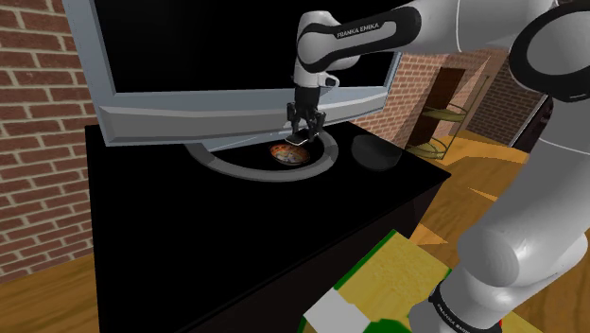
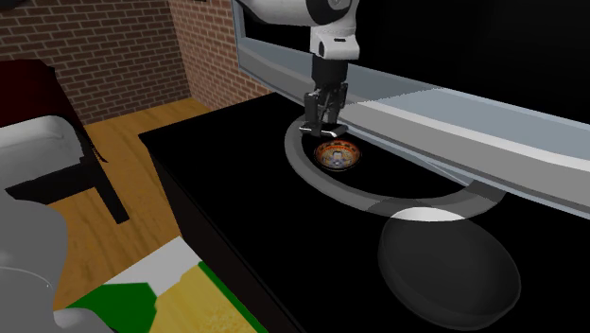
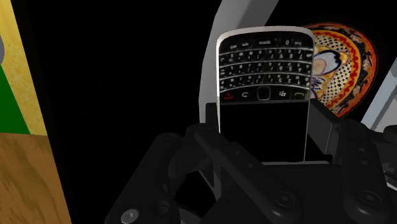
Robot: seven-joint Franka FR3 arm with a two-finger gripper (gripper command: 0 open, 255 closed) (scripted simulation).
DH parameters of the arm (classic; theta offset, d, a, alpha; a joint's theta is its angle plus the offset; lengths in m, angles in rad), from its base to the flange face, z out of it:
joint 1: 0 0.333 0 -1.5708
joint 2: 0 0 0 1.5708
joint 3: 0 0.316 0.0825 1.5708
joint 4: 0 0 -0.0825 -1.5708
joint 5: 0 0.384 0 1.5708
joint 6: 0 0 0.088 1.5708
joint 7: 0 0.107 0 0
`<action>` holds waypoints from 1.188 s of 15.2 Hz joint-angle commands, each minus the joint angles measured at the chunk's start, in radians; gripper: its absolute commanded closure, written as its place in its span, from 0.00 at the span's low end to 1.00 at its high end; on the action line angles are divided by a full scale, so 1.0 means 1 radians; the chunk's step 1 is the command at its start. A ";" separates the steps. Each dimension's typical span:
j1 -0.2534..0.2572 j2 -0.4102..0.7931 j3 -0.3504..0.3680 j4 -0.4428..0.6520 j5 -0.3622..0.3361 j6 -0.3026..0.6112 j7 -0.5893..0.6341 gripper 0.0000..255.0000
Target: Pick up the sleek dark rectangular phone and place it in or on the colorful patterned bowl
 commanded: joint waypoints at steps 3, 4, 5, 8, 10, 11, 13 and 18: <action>-0.012 0.154 -0.029 -0.041 -0.008 0.311 -0.016 1.00; -0.008 0.153 -0.035 -0.041 -0.006 0.311 -0.017 1.00; -0.006 0.153 -0.036 -0.041 -0.006 0.311 -0.018 1.00; 0.002 0.195 -0.037 0.051 -0.020 0.258 -0.013 0.00; -0.001 0.184 -0.038 0.041 -0.017 0.261 -0.015 0.00; -0.006 0.241 -0.050 0.075 -0.042 0.279 -0.026 0.00; -0.005 0.136 -0.038 -0.027 0.005 0.283 -0.024 0.00; -0.015 0.097 -0.030 0.018 0.024 0.202 -0.037 0.00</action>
